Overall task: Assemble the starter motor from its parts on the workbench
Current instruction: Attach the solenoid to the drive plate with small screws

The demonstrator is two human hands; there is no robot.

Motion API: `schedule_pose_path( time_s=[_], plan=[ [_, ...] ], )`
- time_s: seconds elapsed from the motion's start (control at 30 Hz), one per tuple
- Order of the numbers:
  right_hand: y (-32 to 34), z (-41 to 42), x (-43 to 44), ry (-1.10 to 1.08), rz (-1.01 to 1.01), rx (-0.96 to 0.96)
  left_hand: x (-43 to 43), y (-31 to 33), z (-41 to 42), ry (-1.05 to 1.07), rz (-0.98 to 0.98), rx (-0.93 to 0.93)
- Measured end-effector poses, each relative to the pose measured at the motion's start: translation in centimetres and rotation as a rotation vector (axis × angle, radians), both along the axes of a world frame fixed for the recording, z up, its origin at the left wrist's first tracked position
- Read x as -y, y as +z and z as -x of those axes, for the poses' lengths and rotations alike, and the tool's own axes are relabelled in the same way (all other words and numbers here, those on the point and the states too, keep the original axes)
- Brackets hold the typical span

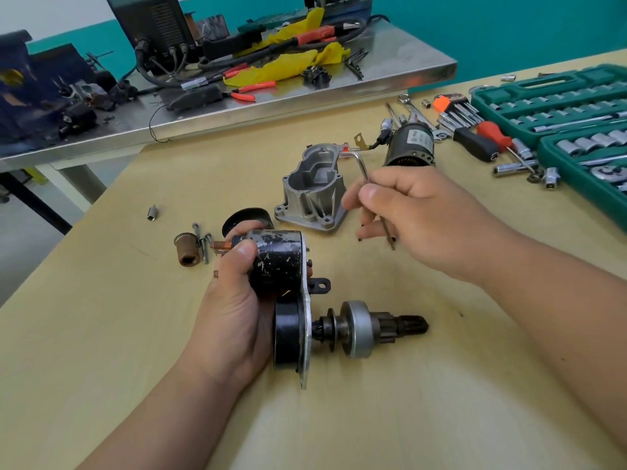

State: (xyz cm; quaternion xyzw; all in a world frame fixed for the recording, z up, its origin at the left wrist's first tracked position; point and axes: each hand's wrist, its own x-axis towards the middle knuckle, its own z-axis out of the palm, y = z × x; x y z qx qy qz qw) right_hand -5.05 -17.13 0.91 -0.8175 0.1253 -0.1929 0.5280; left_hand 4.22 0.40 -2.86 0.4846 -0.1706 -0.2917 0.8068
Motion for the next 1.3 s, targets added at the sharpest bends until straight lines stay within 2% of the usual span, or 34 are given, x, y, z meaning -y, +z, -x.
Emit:
schedule_pose_path(
  time_s=[0.1, 0.2, 0.23, 0.37, 0.43, 0.57, 0.67, 0.7, 0.77, 0.83, 0.87, 1.0, 1.3],
  plan=[
    [0.0, 0.1, 0.0, -0.008, 0.074, 0.022, -0.2, 0.0, -0.2, 0.002, -0.017, 0.007],
    [0.2, 0.2, -0.5, 0.062, -0.175, 0.083, -0.3, 0.1, -0.4, -0.011, -0.066, 0.040],
    [0.1, 0.2, -0.6, 0.088, -0.191, 0.069, -0.3, 0.1, -0.4, 0.000, -0.062, 0.039],
    [-0.5, 0.3, -0.7, 0.203, 0.181, -0.153, -0.3, 0.0, -0.7, 0.048, -0.038, 0.008],
    [-0.6, 0.3, -1.0, 0.209, 0.292, -0.212, -0.3, 0.0, -0.7, 0.046, -0.044, 0.010],
    [-0.3, 0.1, -1.6, 0.176, 0.206, -0.119, -0.2, 0.0, -0.8, 0.048, -0.042, 0.000],
    [-0.2, -0.1, -1.2, 0.056, 0.248, 0.017, -0.2, 0.1, -0.7, 0.019, -0.053, 0.023],
    [-0.3, -0.2, -1.1, 0.013, 0.174, 0.073, -0.1, 0.2, -0.6, 0.005, -0.063, 0.030],
    [-0.4, -0.4, -0.8, -0.009, -0.178, 0.170, -0.1, 0.2, -0.6, -0.011, -0.061, 0.032],
    [-0.7, -0.5, -0.9, 0.046, -0.498, 0.191, -0.2, 0.2, -0.7, -0.012, -0.047, 0.024],
    [-1.0, -0.7, -1.0, 0.063, -0.555, 0.174, -0.2, 0.0, -0.8, -0.012, -0.055, 0.027],
    [-1.5, -0.9, -0.7, 0.010, -0.477, 0.090, -0.3, 0.1, -1.2, 0.061, -0.034, -0.005],
    [-1.8, -1.0, -0.4, -0.086, -0.658, 0.100, -1.0, -0.2, -2.0, 0.085, -0.010, -0.023]
  ],
)
